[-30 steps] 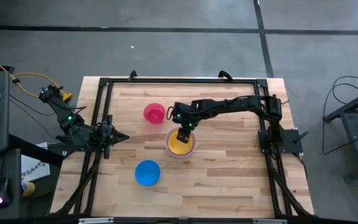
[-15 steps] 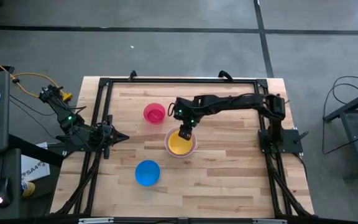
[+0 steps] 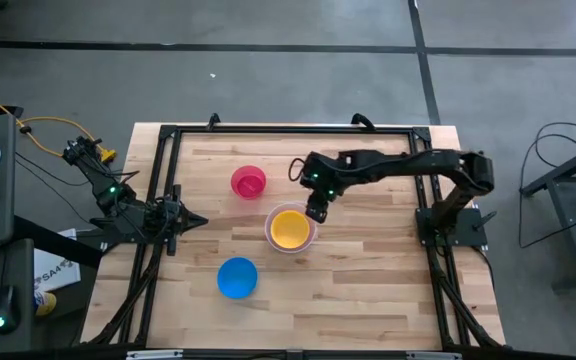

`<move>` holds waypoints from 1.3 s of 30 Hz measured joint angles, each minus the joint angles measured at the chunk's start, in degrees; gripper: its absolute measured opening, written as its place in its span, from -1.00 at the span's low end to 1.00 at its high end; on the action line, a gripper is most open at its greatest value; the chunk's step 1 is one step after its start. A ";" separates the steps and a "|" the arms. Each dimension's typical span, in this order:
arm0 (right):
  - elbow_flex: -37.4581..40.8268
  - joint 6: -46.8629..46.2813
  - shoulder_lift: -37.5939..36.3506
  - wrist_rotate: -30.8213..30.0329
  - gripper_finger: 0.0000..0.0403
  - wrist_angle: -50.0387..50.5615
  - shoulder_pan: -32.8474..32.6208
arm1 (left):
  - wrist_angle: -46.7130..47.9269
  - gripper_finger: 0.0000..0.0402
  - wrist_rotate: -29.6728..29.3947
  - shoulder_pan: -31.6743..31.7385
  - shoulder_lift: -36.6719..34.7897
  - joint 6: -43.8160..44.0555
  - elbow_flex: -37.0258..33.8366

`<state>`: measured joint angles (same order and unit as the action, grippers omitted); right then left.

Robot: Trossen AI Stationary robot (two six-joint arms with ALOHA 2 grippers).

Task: Nest bowls inside each other
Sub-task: Stack the red bowl on the yellow bowl

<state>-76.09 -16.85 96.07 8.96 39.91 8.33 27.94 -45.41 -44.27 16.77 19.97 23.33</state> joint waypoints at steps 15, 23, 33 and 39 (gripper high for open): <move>23.52 -5.10 -19.88 1.85 -0.26 -20.57 -1.65 | 0.64 -0.94 -0.09 0.00 -0.02 0.42 0.00; 30.18 -7.28 -25.04 1.53 -0.26 -23.19 -3.91 | 6.76 -0.94 0.03 0.02 0.01 6.66 0.00; 42.26 -10.63 -31.65 1.80 -0.26 -38.01 -9.33 | 8.15 -0.94 -0.08 0.04 0.36 10.11 0.00; 50.11 -14.05 -35.43 1.49 -0.26 -49.14 -11.02 | 8.22 -0.94 -0.54 0.72 0.36 10.64 0.00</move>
<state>-25.98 -30.90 60.64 10.45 -9.22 -2.68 36.16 -45.95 -43.55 17.12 30.60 23.33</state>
